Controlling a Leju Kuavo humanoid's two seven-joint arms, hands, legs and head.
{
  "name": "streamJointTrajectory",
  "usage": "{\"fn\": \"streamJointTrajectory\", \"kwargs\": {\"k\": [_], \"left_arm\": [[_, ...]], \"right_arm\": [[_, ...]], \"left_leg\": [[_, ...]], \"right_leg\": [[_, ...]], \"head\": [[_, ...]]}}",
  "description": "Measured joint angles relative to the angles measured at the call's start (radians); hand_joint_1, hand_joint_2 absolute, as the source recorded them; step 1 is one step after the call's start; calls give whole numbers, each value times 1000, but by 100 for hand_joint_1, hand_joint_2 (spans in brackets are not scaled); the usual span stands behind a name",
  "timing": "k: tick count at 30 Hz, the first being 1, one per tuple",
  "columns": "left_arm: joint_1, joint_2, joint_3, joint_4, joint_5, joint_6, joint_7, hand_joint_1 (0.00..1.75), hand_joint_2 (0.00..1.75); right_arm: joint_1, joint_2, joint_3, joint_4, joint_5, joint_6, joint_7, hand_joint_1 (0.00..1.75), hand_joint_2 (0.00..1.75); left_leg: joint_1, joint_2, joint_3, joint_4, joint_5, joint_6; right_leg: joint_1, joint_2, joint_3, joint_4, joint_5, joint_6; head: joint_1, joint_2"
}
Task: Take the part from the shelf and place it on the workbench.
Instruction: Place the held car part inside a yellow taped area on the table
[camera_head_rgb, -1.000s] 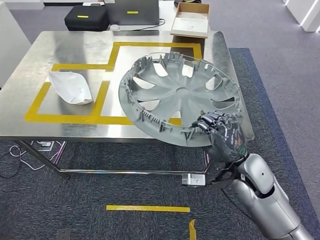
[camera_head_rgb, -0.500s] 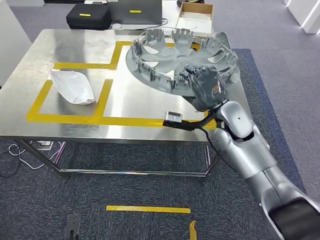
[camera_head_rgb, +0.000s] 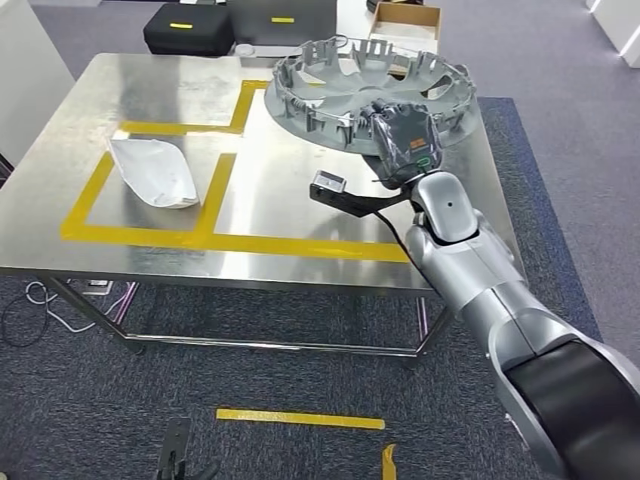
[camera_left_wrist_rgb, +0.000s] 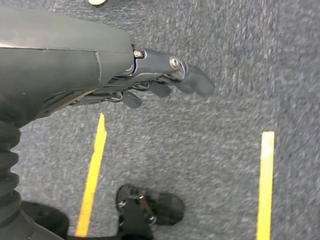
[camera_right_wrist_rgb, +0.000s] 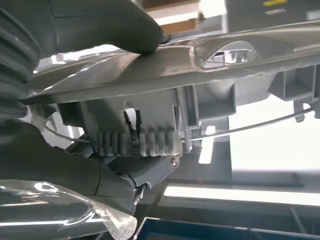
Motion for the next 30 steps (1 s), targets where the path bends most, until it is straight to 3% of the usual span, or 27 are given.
{"fn": "streamJointTrajectory", "kwargs": {"k": [1, 3, 5, 7, 8, 10, 12, 13, 17, 19, 21, 22, 23, 24, 26, 27, 28, 30], "left_arm": [[3, -1, -3, 0, 0, 0, 1, 0, 175], [6, 0, -7, 0, 0, 1, 2, 0, 175], [10, 1, -8, 0, 2, 4, 2, 0, 175], [17, 3, -8, 0, 2, 1, 7, 0, 175], [20, 4, -9, 0, -1, -3, 10, 0, 175], [24, 6, -15, 0, -10, -14, 13, 0, 87], [23, 7, -23, 0, -13, -16, 11, 0, 0], [22, 7, -24, 0, -9, -15, 9, 0, 0], [21, 7, -25, 0, 11, 2, 6, 0, 0], [18, 6, -24, 0, 14, 6, 7, 0, 0], [15, 6, -24, 0, 16, 8, 8, 0, 0], [15, 6, -24, 0, 17, 8, 9, 0, 0], [15, 6, -24, 0, 18, 8, 9, 0, 0], [15, 6, -24, 1, 18, 8, 9, 0, 0], [14, 4, -24, 1, 18, 8, 11, 0, 0], [13, 3, -24, 1, 18, 7, 12, 0, 0], [12, 2, -24, 1, 18, 5, 14, 0, 0], [11, 0, -25, 1, 15, 4, 22, 0, 0]], "right_arm": [[-2, 1, 0, 10, 10, 1, 4, 175, 175], [-6, 5, 2, 32, 26, 3, 8, 87, 87], [-8, 9, 3, 50, 37, 5, 8, 0, 0], [-9, 10, 5, 62, 45, 7, 7, 0, 0], [-9, 11, 5, 67, 48, 9, 6, 0, 0], [-11, 11, 6, 74, 52, 13, 5, 0, 0], [-15, 13, 7, 79, 57, 15, 1, 0, 0], [-18, 14, 8, 81, 57, 16, -2, 0, 0], [-26, 15, 6, 85, 52, 18, -32, 0, 0], [-30, 15, 1, 86, 48, 18, -40, 0, 0], [-31, 15, -4, 87, 45, 18, -42, 0, 0], [-29, 15, -6, 88, 45, 19, -44, 0, 0], [-28, 15, -7, 89, 43, 19, -46, 0, 0], [-27, 15, -9, 90, 40, 19, -49, 0, 0], [-32, 16, -15, 90, 25, 19, -61, 0, 0], [-36, 17, -20, 90, 14, 18, -73, 0, 0], [-39, 19, -27, 89, -4, 16, -91, 0, 0], [-39, 25, -49, 83, -60, 11, -145, 0, 0]], "left_leg": [[0, 1, 0, 2, -4, -6], [0, 6, -17, 46, -33, -18], [5, 9, -70, 162, -88, -29], [8, 10, -117, 258, -114, -35], [10, 11, -120, 258, -100, -36], [12, 13, -80, 158, -30, -36], [10, 15, -30, 46, 12, -30], [8, 15, -18, 17, 15, -25], [7, 12, -9, 3, 9, 1], [9, 12, -6, -2, 10, 13], [6, 12, -5, -1, 9, 18], [4, 12, -5, -1, 9, 19], [3, 12, -4, -1, 8, 19], [1, 11, -3, 0, 8, 19], [-2, 8, 0, 0, 7, 19], [-3, 7, -1, 1, 7, 17], [-4, 7, -3, 2, 8, 14], [-3, 9, -6, 1, 11, 4]], "right_leg": [[-3, 0, 3, -4, 2, -2], [-10, -1, 11, -13, 5, -9], [-12, -2, 16, -14, 4, -13], [-12, -2, 18, -13, 1, -14], [-12, -1, 19, -12, 0, -13], [-13, 1, 23, -9, -5, -9], [-9, 3, 21, -2, -11, 0], [-8, 4, 19, 0, -13, 4], [-9, 1, 12, 10, -28, 25], [-9, 1, -27, 91, -76, 30], [-8, 1, -91, 227, -134, 31], [-8, 1, -114, 273, -145, 30], [-7, 1, -122, 285, -137, 28], [-6, 1, -109, 255, -112, 23], [-3, 1, -42, 120, -45, 9], [0, 0, -10, 59, -25, 3], [3, 0, 11, 19, -16, -1], [8, 2, 22, -1, -15, -3]], "head": [[0, 0], [-2, 0], [-5, 0], [-5, 0], [-5, 0], [-5, 0], [-5, 0], [-4, 0], [-3, 0], [0, 0], [1, 0], [1, 0], [1, 0], [1, 0], [1, 0], [1, 0], [0, 0], [0, 0]]}}
